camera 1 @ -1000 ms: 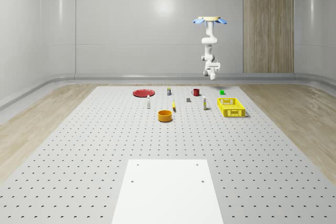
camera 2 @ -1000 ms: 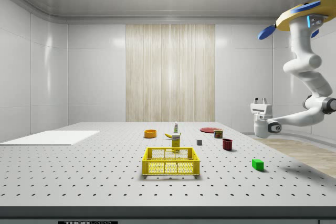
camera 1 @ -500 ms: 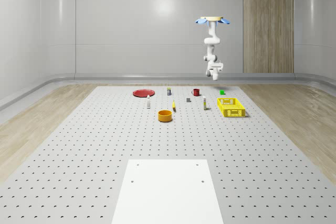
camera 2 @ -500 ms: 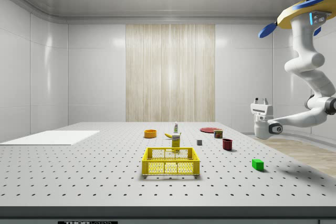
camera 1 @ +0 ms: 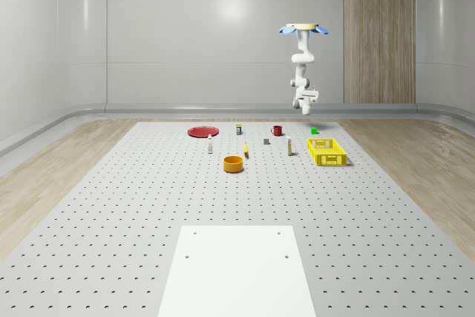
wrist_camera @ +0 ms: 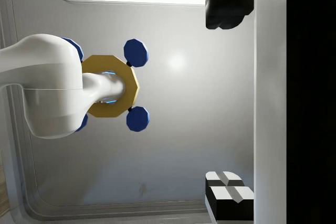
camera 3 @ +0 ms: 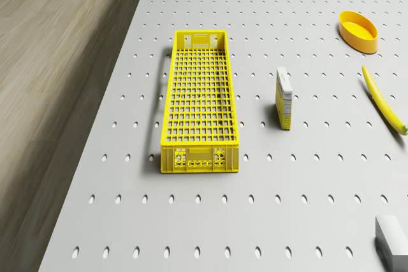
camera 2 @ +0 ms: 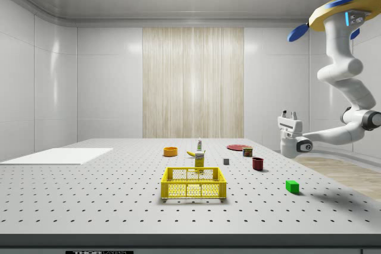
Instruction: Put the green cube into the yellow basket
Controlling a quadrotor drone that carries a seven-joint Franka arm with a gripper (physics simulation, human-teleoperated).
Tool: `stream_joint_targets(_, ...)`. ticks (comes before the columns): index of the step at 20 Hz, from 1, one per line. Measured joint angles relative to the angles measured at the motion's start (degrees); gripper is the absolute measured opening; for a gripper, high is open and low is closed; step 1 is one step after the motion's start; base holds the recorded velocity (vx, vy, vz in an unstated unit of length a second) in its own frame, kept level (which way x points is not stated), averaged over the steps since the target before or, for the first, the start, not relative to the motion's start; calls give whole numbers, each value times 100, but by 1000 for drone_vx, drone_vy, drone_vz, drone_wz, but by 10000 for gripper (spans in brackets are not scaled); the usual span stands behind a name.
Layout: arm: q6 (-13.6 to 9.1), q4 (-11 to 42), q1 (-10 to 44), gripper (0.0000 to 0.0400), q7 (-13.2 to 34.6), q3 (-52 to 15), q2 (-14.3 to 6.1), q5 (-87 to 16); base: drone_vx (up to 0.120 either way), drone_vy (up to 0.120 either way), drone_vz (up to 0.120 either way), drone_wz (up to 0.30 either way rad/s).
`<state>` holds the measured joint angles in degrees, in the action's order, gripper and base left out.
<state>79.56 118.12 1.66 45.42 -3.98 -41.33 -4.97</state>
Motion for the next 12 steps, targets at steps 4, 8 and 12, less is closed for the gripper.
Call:
stream_joint_targets(4,26,63,109,400,67,-352,-24,-496,100,0,-30,0)
stream_joint_targets(8,70,259,320,400,202,-1014,-78,-1440,0,0,-90,0)
stream_joint_targets(12,155,853,711,400,490,-2135,-218,-3108,0,0,-120,0)
